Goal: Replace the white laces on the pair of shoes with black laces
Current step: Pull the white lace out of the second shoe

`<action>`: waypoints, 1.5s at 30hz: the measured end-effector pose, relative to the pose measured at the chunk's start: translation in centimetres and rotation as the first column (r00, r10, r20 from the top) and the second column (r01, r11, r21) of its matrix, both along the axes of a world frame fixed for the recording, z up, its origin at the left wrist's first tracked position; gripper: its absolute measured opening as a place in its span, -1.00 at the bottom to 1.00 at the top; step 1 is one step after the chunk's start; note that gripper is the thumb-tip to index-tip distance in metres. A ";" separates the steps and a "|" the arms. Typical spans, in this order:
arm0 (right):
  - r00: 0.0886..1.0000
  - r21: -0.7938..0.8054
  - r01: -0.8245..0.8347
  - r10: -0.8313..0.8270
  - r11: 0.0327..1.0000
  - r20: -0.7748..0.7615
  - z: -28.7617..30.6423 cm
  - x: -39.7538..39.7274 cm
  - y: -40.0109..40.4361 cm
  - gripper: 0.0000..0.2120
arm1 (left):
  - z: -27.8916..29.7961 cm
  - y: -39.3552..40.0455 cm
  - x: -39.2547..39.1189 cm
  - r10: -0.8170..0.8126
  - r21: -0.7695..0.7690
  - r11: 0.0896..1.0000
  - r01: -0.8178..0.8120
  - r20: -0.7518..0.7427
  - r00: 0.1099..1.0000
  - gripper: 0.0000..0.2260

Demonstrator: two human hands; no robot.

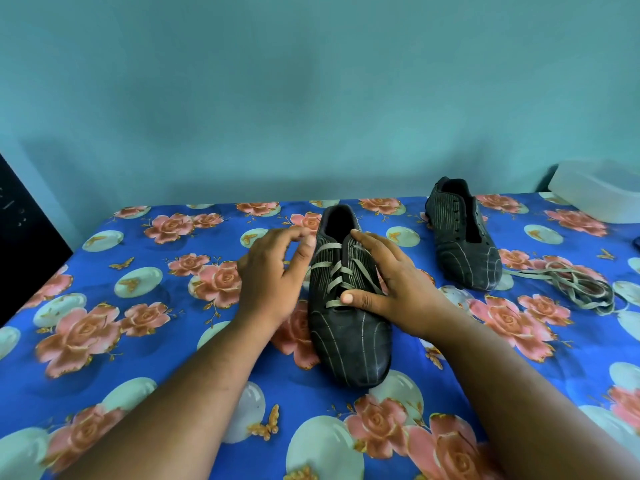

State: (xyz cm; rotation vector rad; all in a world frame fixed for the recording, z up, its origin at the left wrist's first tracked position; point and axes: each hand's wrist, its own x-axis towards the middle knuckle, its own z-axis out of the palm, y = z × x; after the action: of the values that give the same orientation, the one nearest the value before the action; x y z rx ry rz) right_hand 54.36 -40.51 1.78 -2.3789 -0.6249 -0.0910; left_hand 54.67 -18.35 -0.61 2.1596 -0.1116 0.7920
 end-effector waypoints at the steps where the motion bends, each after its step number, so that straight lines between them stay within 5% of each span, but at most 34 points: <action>1: 1.000 0.002 -0.001 0.001 1.000 0.001 0.0 0.0 0.0 -0.07 | 0.1 -0.4 -0.3 -0.036 0.032 0.999 0.035 0.031 0.999 -0.68; 7: 1.000 -0.003 0.001 -0.001 1.000 0.007 0.1 0.0 0.1 -0.07 | -0.1 -1.5 -0.2 -0.069 0.136 0.989 0.054 0.102 0.992 -0.76; 12: 1.000 -0.001 0.009 -0.009 1.000 -0.009 0.3 -0.2 0.2 -0.08 | -0.4 -0.3 0.4 0.078 -0.123 0.988 -0.092 -0.115 0.990 -0.74; 15: 1.000 -0.007 0.011 -0.011 1.000 -0.007 0.3 -0.2 0.2 -0.09 | -0.5 0.5 0.5 0.184 -0.070 0.977 -0.200 -0.188 0.965 -0.73; 25: 1.000 -0.031 0.005 -0.005 1.000 0.013 0.4 -0.2 0.2 -0.08 | 0.1 -1.6 -0.3 -0.004 0.151 0.988 -0.017 0.135 0.991 -0.73; 30: 1.000 -0.016 -0.002 0.002 1.000 0.001 0.5 -0.3 0.1 -0.10 | 0.3 -1.4 -0.3 -0.203 -0.220 0.955 0.199 0.005 0.979 -0.79; 37: 1.000 -0.001 -0.007 0.007 1.000 0.007 0.1 -0.1 -0.1 -0.13 | 0.5 -0.7 0.2 -0.161 -0.574 0.811 0.110 -0.039 0.986 -0.82; 41: 0.993 0.040 0.014 -0.018 0.999 0.115 -0.2 0.3 0.1 -0.20 | -0.4 0.6 0.7 -0.004 -0.367 0.928 -0.064 -0.183 0.983 -0.98; 45: 0.937 0.088 0.051 -0.078 0.995 0.340 -0.2 0.5 0.4 -0.45 | -0.2 0.7 0.6 0.014 -0.206 0.978 -0.027 -0.061 0.998 -0.54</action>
State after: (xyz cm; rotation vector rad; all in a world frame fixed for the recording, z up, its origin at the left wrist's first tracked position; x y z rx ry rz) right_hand 54.90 -40.16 1.54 -2.3246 -0.6892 -0.5606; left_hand 55.28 -17.69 -0.83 1.9871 0.0232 0.7173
